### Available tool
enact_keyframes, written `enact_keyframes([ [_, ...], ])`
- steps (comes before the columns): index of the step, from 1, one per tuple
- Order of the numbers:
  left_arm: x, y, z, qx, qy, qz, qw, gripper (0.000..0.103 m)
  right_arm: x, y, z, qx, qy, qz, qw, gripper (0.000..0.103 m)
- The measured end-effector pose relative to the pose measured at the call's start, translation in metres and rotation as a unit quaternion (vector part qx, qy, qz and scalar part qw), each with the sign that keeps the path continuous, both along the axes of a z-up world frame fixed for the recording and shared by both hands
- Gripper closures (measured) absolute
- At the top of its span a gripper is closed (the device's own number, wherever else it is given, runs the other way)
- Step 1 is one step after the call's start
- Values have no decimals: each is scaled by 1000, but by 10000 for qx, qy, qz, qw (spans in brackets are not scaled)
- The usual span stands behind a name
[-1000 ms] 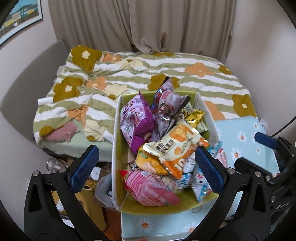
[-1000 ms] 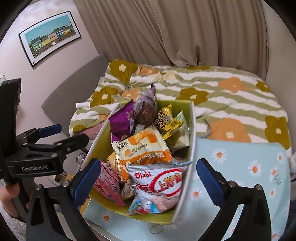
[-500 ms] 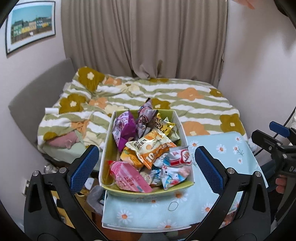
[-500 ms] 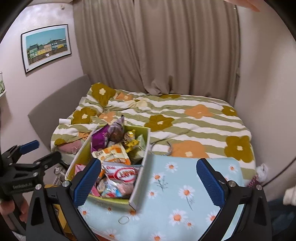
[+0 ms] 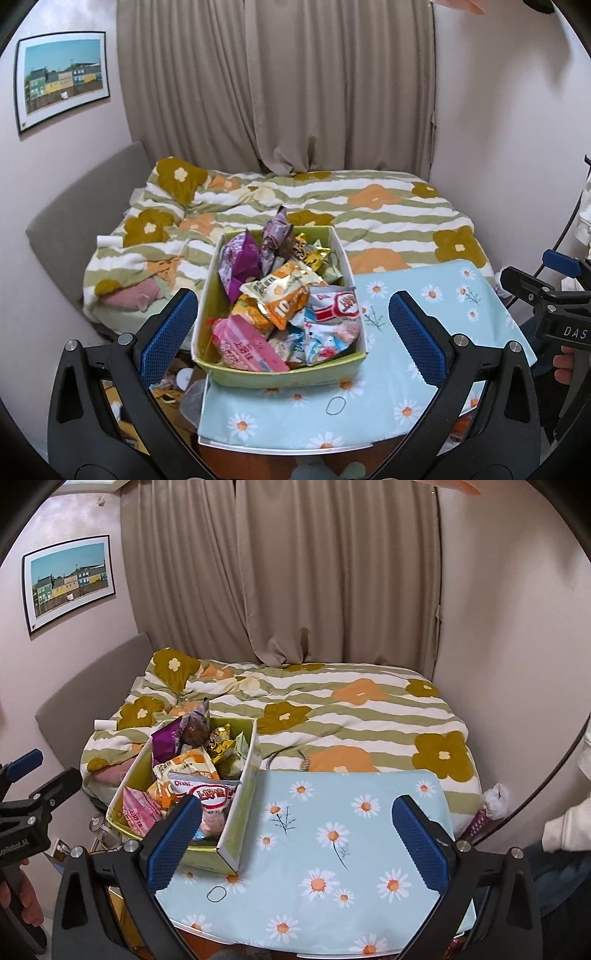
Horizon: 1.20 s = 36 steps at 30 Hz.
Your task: Organize snacks
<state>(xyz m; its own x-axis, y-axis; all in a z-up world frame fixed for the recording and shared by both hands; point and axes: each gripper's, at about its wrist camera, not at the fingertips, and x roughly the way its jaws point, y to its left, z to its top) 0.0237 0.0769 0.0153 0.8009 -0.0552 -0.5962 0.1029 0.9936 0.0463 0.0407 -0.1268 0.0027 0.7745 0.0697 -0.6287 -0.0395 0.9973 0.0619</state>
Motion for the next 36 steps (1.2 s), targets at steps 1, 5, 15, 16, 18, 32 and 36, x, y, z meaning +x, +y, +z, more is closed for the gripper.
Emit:
enact_keyframes([
  [1, -1, -3, 0, 9, 6, -22, 10000, 0, -2, -2, 0, 2, -5, -19, 10000, 1],
  [5, -5, -10, 0, 26, -18, -97, 9999, 0, -6, -8, 1, -1, -32, -85, 10000, 1],
  [15, -10, -23, 4, 45, -101, -148, 9998, 0, -13, -13, 3, -103, -113, -277, 9995, 1],
  [16, -11, -24, 4, 51, -103, -153, 9998, 0, -13, -14, 3, -88, -119, -297, 9994, 0],
  [18, -12, -25, 4, 64, -110, -158, 9998, 0, -14, -16, 3, -72, -115, -315, 9994, 0],
  [32, -11, -28, 3, 66, -126, -159, 9998, 0, -12, -19, 3, -114, -168, -429, 9989, 1],
  [36, -11, -30, 3, 68, -103, -165, 9998, 0, -11, -20, 3, -108, -165, -439, 9988, 0],
])
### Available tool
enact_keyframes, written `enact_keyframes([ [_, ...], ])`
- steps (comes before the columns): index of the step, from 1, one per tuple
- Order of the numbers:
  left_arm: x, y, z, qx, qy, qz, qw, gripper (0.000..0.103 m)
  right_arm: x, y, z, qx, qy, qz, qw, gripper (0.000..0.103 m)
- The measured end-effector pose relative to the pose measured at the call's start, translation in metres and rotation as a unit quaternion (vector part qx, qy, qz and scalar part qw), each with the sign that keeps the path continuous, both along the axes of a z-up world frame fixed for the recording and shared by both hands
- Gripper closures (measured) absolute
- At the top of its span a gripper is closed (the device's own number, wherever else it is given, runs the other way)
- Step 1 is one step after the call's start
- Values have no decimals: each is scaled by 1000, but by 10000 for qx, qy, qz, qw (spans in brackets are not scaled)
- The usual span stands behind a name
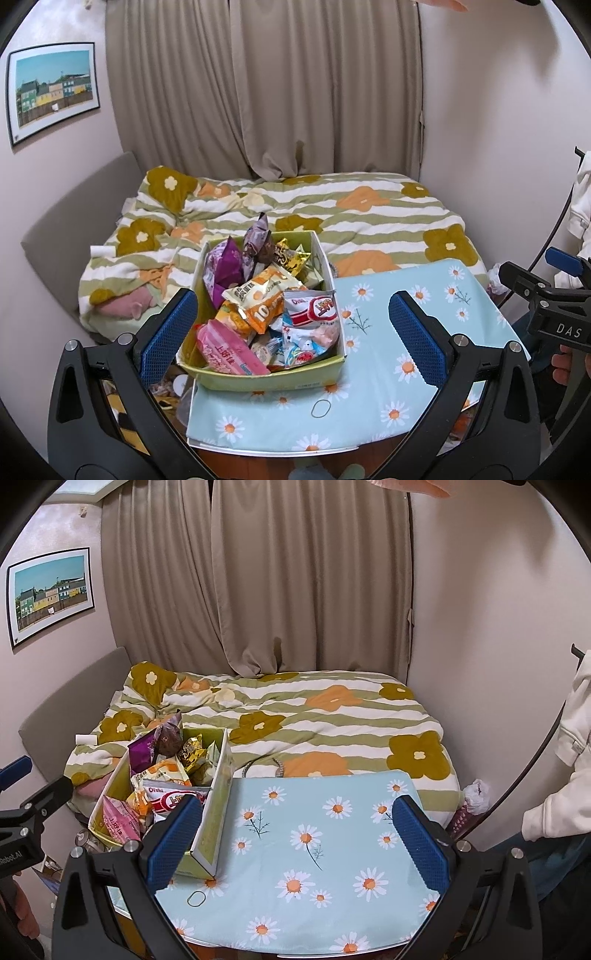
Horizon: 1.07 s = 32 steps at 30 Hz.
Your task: Organize snacks
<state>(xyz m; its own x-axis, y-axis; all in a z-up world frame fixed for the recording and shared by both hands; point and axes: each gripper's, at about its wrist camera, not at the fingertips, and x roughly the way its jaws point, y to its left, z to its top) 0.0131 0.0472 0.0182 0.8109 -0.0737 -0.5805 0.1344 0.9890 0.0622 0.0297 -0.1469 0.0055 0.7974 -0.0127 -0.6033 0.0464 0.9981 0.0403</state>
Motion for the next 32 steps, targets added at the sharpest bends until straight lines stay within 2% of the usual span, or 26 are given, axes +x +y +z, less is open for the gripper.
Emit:
enact_keyframes([
  [15, 0, -4, 3, 30, -69, -66, 9999, 0, 1, -2, 0, -2, -9, 4, 10000, 0],
  [32, -8, -8, 12, 73, -346, -71, 9994, 0, 4, -4, 6, 40, -92, -45, 9999, 1],
])
